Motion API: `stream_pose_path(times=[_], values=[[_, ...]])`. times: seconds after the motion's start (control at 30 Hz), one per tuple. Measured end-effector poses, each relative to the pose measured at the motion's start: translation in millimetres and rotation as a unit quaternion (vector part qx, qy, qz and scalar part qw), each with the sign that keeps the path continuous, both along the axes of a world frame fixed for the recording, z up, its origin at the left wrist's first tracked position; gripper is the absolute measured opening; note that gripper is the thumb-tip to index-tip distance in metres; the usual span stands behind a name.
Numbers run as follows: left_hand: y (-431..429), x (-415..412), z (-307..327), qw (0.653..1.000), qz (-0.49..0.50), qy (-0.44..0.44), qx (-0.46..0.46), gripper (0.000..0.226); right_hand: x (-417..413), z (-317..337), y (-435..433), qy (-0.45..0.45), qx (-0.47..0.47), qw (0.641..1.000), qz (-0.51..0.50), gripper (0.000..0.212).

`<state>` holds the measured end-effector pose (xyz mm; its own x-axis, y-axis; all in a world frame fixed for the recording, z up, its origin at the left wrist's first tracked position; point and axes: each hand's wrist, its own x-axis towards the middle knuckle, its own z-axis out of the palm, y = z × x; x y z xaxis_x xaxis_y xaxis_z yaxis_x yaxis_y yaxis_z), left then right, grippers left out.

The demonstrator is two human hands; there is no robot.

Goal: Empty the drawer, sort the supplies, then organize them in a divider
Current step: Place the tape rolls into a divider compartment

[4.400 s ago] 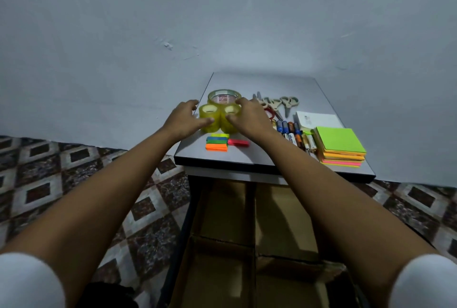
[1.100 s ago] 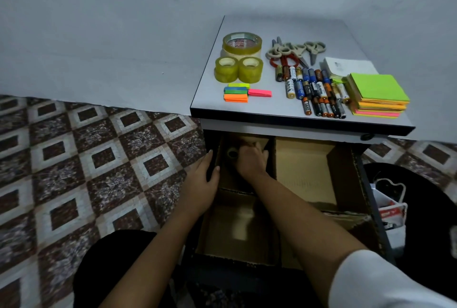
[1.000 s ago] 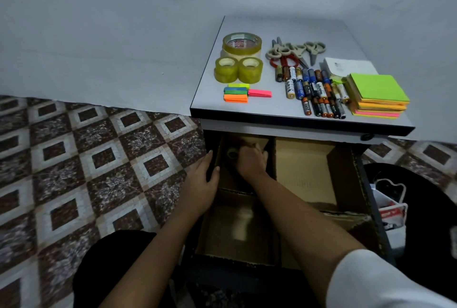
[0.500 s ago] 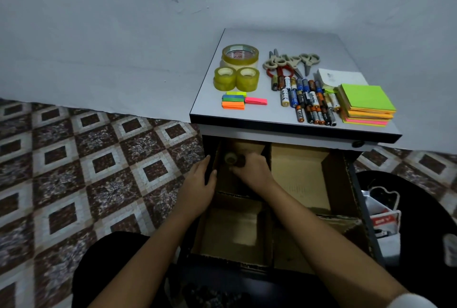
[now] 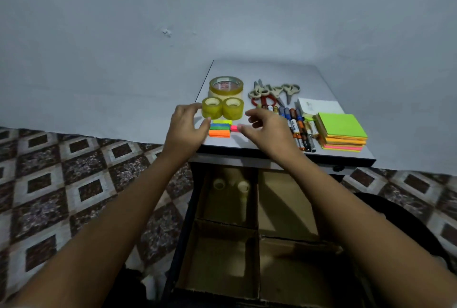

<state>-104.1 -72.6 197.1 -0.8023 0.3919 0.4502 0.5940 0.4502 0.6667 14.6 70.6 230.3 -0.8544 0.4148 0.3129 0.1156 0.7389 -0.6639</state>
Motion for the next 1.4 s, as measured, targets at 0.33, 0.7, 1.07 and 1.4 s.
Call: stream_pose_path(times=[0.33,0.7,1.07,1.4], values=[[52.5,-49.3,25.9,0.985,0.013,-0.134,-0.109,0.064,-79.3,10.3,36.2,-0.126,0.125,0.984,-0.027,0.055],[50.0,-60.8,22.6,0.987,0.013,-0.123,-0.107,0.038,-98.5,-12.0,40.0,-0.124,0.104,0.985,-0.057,0.047],[13.2,11.1,27.1,0.997,-0.008,-0.069,-0.025,0.052,-23.3,-9.2,18.6,0.039,-0.02,0.998,-0.043,0.05],[-17.4,85.9,-66.3,0.975,-0.089,-0.15,-0.14,0.056,76.4,-92.7,-23.8,-0.015,-0.069,0.994,-0.084,0.052]])
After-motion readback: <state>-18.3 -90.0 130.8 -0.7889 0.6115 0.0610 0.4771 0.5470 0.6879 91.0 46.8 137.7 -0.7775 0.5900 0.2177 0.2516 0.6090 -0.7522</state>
